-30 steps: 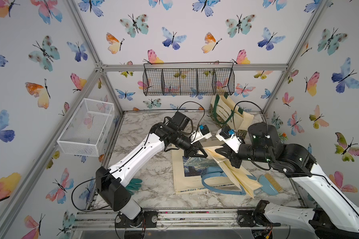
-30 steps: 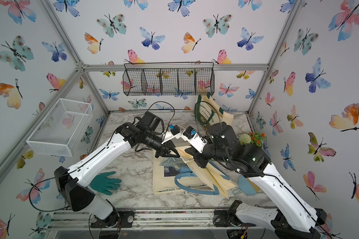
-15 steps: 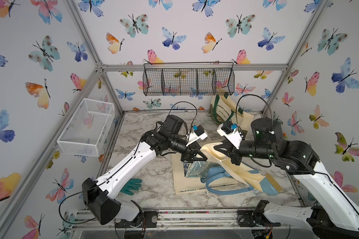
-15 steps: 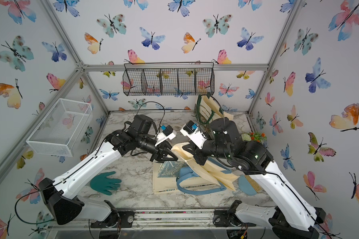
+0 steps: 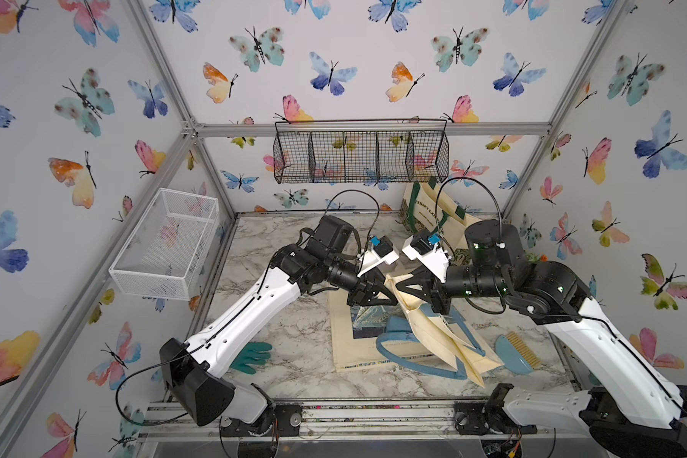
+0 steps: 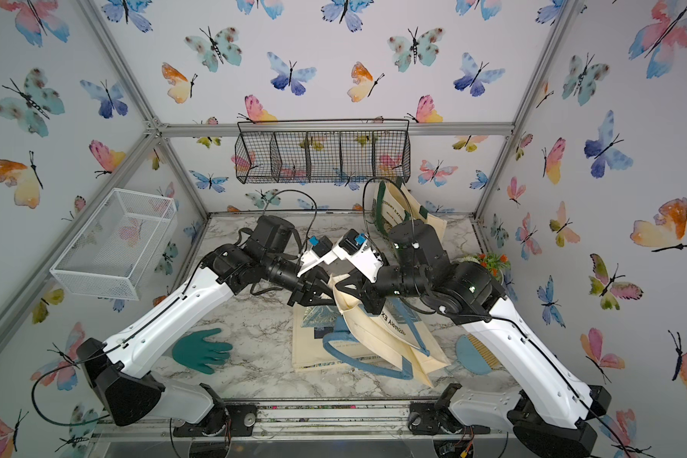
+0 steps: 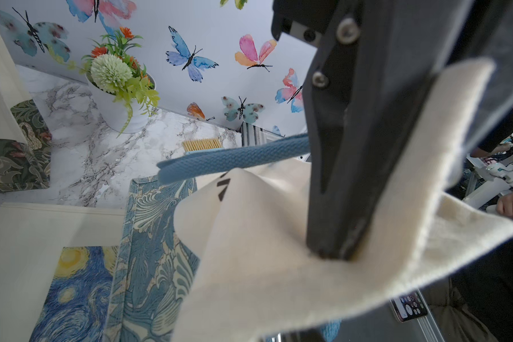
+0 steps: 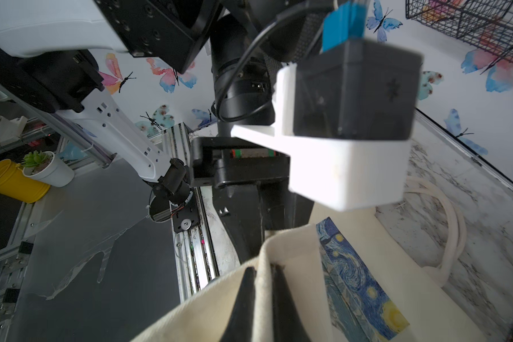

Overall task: Put away the canvas bag
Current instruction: Press the canvas bag.

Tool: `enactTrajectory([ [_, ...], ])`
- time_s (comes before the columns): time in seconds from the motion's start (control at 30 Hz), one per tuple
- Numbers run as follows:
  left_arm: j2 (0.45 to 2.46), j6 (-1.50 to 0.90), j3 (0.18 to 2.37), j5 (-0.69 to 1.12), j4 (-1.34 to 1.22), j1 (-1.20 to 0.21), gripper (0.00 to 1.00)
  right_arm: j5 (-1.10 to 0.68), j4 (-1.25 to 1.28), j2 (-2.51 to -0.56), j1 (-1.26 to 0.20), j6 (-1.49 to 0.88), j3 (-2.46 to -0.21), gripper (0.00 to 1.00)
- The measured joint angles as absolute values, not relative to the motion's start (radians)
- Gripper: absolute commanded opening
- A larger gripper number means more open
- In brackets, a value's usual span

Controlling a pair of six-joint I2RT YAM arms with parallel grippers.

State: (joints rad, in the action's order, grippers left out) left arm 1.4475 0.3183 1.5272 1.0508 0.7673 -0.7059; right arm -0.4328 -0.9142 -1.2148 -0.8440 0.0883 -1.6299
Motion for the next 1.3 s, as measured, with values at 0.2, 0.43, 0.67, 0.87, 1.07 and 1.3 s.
enactTrajectory([
  [0.2,1.451,0.400,1.542,1.010,0.839,-0.709,0.35,-0.467,-0.964,-1.211,-0.844,0.107,-1.632,0.02],
  [0.43,1.450,0.454,1.557,0.983,0.850,-0.716,0.40,-0.502,-1.036,-1.212,-0.845,0.117,-1.625,0.02],
  [0.67,1.446,0.477,1.563,0.991,0.850,-0.717,0.40,-0.490,-1.037,-1.207,-0.845,0.111,-1.624,0.02],
  [0.87,1.446,0.483,1.563,1.005,0.849,-0.717,0.41,-0.389,-1.013,-1.207,-0.847,0.071,-1.630,0.02],
  [1.07,1.446,0.483,1.563,1.012,0.835,-0.712,0.39,-0.291,-0.991,-1.222,-0.852,0.008,-1.643,0.02],
  [1.3,1.446,0.492,1.562,0.982,0.818,-0.699,0.00,-0.260,-0.977,-1.236,-0.857,-0.041,-1.647,0.02],
])
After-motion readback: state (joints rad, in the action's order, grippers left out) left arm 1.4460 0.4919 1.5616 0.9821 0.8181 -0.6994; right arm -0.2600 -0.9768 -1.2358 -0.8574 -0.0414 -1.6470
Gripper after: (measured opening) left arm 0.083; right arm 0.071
